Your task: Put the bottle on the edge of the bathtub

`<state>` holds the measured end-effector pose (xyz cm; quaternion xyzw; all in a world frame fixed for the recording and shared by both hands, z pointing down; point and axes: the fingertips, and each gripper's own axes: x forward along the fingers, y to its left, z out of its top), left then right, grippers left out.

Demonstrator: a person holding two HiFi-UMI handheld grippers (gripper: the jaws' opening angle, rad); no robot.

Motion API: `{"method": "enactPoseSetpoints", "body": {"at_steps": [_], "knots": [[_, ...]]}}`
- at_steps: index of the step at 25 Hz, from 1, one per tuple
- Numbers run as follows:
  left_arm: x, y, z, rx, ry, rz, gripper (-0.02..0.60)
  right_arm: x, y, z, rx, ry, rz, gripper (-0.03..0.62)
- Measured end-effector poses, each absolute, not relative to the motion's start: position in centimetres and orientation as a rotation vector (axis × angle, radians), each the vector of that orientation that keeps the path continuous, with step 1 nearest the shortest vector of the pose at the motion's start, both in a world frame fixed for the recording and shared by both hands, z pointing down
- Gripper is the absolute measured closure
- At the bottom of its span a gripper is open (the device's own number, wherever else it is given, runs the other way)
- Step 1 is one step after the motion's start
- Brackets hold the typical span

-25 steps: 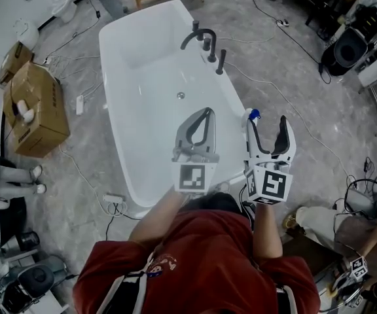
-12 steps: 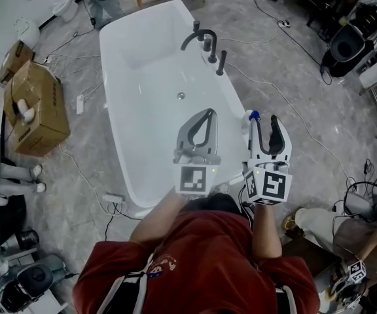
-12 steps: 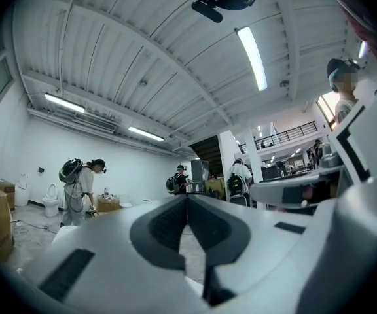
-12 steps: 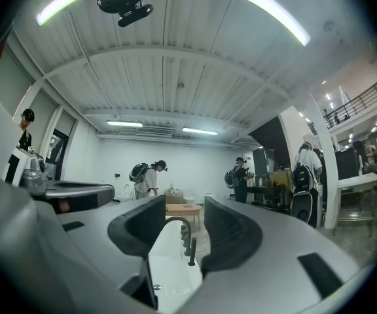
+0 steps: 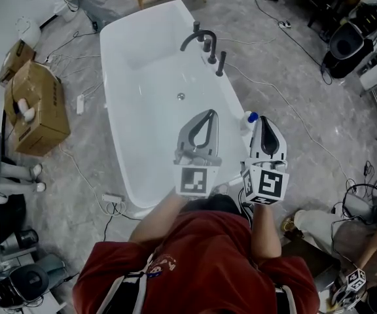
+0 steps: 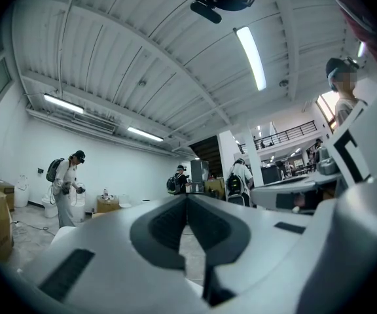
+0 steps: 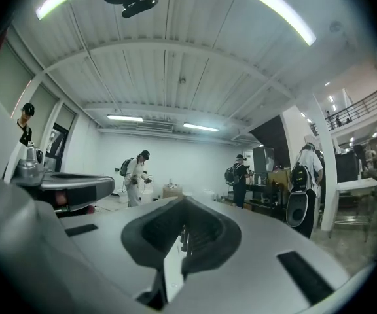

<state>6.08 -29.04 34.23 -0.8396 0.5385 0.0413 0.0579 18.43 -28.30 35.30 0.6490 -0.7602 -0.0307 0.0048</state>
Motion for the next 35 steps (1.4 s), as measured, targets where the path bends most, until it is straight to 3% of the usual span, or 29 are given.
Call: {"method": "enactPoseSetpoints", "body": {"at_steps": [35], "knots": [[8.0,-29.6,33.5,-2.556,1.601,0.133,0.566,20.0,-29.0,34.6,2.039,-2.384,-0.147,0.582]]}}
